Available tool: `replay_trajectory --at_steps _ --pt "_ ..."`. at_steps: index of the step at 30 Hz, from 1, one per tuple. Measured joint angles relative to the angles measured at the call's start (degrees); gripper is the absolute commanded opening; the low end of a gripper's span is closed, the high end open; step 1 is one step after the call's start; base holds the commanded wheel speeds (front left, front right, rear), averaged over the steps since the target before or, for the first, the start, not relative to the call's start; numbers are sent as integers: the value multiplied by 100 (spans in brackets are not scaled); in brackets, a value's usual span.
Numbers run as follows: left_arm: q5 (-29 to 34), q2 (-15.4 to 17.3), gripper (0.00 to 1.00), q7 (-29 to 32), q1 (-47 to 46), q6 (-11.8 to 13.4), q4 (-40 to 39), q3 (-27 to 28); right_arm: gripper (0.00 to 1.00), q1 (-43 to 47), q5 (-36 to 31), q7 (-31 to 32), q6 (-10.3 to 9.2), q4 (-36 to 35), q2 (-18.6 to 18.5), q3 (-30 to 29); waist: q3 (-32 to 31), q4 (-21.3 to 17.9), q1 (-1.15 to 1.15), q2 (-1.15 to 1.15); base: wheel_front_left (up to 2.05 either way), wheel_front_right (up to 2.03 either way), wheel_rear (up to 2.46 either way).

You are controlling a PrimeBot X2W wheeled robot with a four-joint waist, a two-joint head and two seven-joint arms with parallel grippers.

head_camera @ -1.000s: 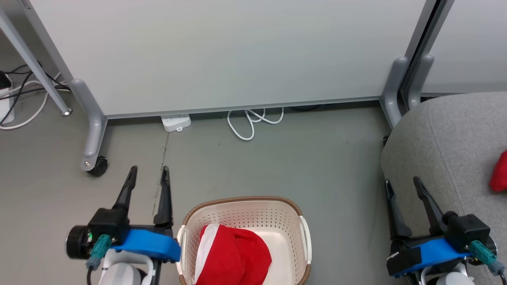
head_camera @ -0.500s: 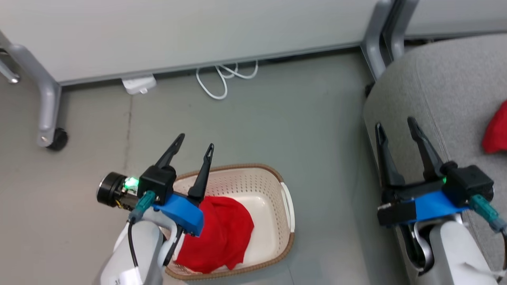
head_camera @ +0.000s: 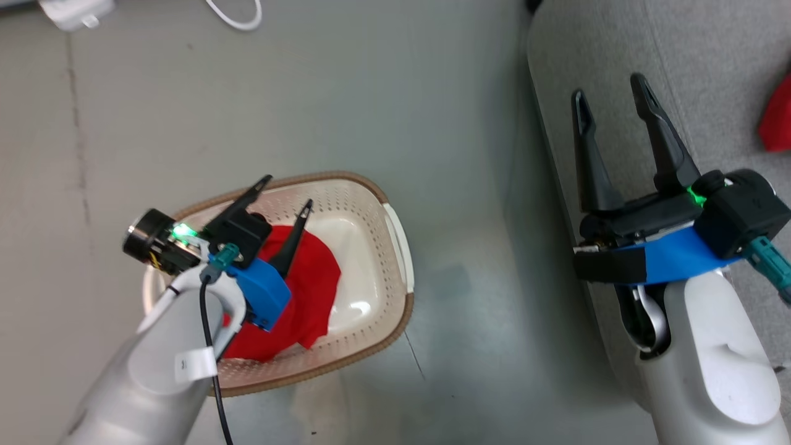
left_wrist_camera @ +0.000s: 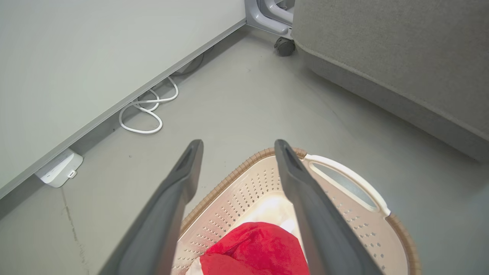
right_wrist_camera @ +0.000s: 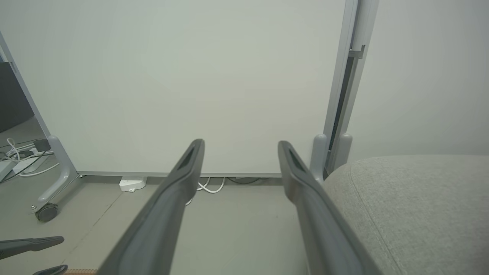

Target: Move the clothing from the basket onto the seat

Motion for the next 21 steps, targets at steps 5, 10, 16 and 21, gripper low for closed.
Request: replay_trajectory --at_steps 5,10,16,21 --pt "-76 250 100 0 -432 0 417 -443 100 -273 -8 1 0 -112 24 154 579 -241 0 0 0 0 0" --pt "-114 401 100 0 -753 -7 889 -901 100 -430 -8 0 0 -276 34 224 1076 -478 0 0 0 0 0" --pt "-112 542 100 -1 -1110 -7 1477 -1517 100 -575 80 0 0 -497 41 344 1584 -725 0 0 0 0 0" --pt "-134 590 100 35 -1472 -7 2061 -2050 100 -664 130 0 0 -697 43 381 1980 -881 -1 0 0 0 0"
